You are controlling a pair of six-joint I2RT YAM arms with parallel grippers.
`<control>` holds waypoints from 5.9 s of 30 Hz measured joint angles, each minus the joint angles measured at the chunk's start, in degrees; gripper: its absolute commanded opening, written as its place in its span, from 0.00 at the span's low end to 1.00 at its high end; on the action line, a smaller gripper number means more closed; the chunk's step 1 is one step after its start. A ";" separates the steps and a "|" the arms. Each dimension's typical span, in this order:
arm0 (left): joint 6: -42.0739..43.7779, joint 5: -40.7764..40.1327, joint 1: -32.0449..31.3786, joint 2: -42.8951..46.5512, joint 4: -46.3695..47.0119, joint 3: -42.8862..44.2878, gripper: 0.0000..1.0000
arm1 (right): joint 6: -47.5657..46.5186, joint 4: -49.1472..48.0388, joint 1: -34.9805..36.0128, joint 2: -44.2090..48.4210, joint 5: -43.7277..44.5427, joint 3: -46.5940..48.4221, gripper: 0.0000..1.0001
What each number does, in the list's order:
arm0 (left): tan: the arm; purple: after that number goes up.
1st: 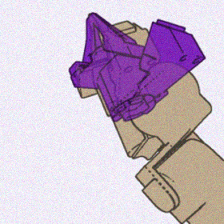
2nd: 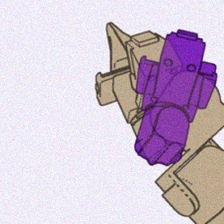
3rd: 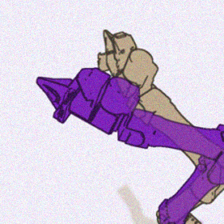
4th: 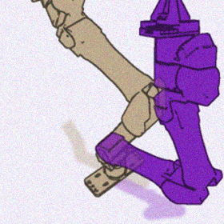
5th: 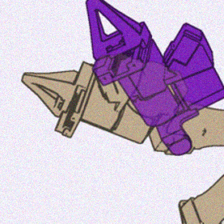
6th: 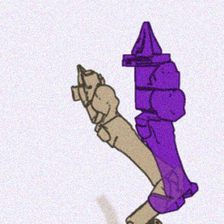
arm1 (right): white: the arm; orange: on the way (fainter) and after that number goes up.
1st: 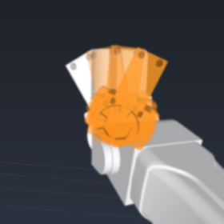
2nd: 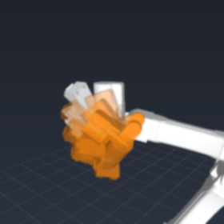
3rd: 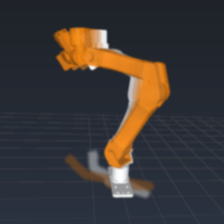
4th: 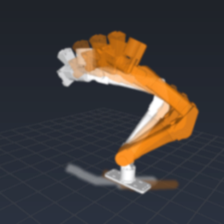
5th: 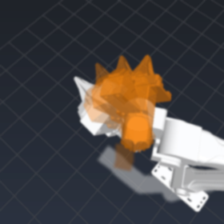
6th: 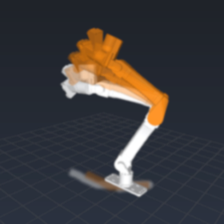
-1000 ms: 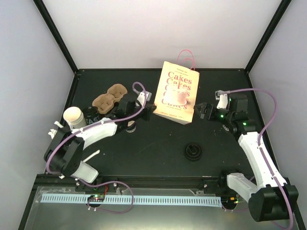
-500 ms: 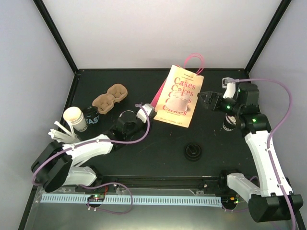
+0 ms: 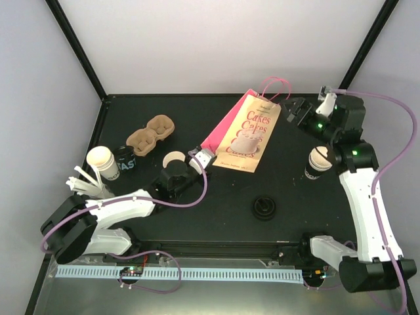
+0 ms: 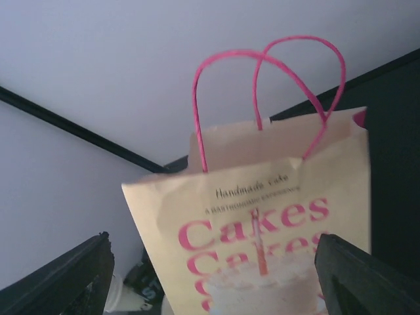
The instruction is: Pack the takeout coffee
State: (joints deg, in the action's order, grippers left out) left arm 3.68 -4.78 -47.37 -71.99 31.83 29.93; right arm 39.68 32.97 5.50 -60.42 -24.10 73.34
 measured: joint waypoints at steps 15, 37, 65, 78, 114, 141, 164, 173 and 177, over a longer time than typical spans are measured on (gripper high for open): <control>3.65 -2.75 -3.10 -0.02 1.20 0.00 0.02 | 16.31 -9.53 3.58 -15.32 1.20 9.94 0.85; 4.85 -4.31 -5.18 0.92 0.59 -0.02 0.77 | 12.28 -11.41 4.63 -21.00 6.45 13.86 0.01; -27.45 24.44 18.56 16.00 -32.87 20.65 0.92 | -0.68 -30.73 15.65 -10.29 -15.93 -13.05 0.37; -23.41 27.98 16.11 8.11 -43.21 27.52 0.90 | -7.02 -21.38 15.65 2.86 -12.31 -19.15 0.60; -32.94 5.73 32.83 7.85 -69.85 19.50 0.98 | -9.11 10.56 15.65 13.07 23.50 -22.45 1.00; -30.47 -2.80 33.35 -13.22 -65.72 38.95 0.87 | -14.78 4.28 15.65 10.80 14.80 -25.97 1.00; -21.31 26.08 21.05 7.37 -48.72 29.40 0.91 | -16.24 1.73 15.65 8.98 12.74 -23.85 1.00; -17.33 18.27 14.16 -2.12 -57.64 43.54 0.84 | -16.22 1.70 15.65 8.74 12.02 -23.63 1.00; -15.56 11.87 13.27 -11.23 -65.94 51.95 0.64 | -16.22 1.79 15.65 9.51 12.00 -23.63 1.00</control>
State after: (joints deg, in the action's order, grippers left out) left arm -11.88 7.09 -34.11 -83.22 -34.11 81.89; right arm 23.46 34.76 21.15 -50.92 -12.10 49.71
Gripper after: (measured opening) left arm 0.797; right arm 0.999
